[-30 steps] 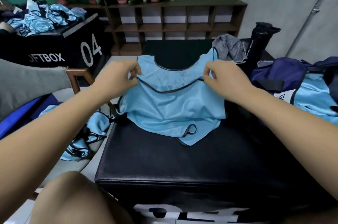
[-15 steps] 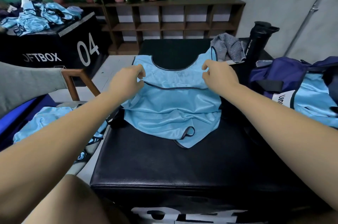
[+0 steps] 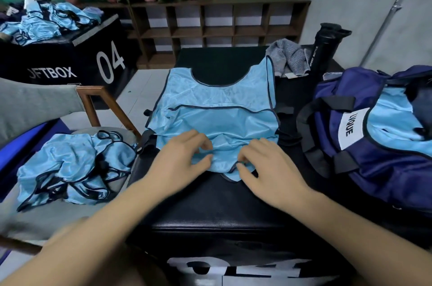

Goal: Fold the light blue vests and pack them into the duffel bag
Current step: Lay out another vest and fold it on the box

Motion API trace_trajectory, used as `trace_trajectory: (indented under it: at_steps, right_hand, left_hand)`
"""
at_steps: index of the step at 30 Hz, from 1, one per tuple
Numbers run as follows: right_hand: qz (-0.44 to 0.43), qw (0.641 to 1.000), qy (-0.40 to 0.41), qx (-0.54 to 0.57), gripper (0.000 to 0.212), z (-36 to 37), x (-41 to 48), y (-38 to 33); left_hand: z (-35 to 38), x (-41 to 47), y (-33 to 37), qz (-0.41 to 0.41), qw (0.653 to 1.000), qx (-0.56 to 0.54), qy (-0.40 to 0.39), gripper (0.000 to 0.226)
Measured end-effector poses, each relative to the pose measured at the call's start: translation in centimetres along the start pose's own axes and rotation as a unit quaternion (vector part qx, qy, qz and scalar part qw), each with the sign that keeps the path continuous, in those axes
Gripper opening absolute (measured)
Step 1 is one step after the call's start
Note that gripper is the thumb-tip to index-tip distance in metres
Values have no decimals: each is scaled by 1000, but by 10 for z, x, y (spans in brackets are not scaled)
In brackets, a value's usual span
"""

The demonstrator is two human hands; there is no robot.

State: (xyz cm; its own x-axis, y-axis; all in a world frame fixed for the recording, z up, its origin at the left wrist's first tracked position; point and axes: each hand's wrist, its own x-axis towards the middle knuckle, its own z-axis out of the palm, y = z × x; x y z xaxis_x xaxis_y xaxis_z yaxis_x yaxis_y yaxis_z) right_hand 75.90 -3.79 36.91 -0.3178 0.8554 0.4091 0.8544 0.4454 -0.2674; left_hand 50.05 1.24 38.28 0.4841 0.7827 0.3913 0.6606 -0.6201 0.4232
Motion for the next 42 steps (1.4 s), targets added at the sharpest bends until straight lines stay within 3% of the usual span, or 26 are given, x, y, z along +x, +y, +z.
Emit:
trace_trajectory:
  at_steps: [7, 17, 21, 27, 31, 38, 42]
  right_hand:
    - [13, 999, 37, -17, 23, 21, -18, -17]
    - [15, 997, 73, -28, 20, 22, -28, -22]
    - [-1, 998, 64, -29, 14, 21, -28, -20]
    - [6, 998, 59, -18, 11, 8, -39, -14]
    - [6, 998, 63, -5, 17, -11, -55, 2]
    - [-2, 997, 77, -16, 9, -44, -84, 26]
    - [-21, 998, 59, -19, 15, -48, -95, 26]
  left_hand:
    - [30, -15, 30, 14, 998, 61, 15, 32]
    - [43, -13, 30, -9, 996, 90, 25, 24]
    - [30, -17, 31, -54, 998, 1, 42, 4]
    - [1, -35, 26, -109, 989, -70, 72, 15]
    - [-15, -52, 18, -96, 992, -48, 68, 15]
    - [-21, -79, 4, -50, 998, 8, 26, 19]
    - [-14, -87, 21, -57, 998, 23, -18, 39]
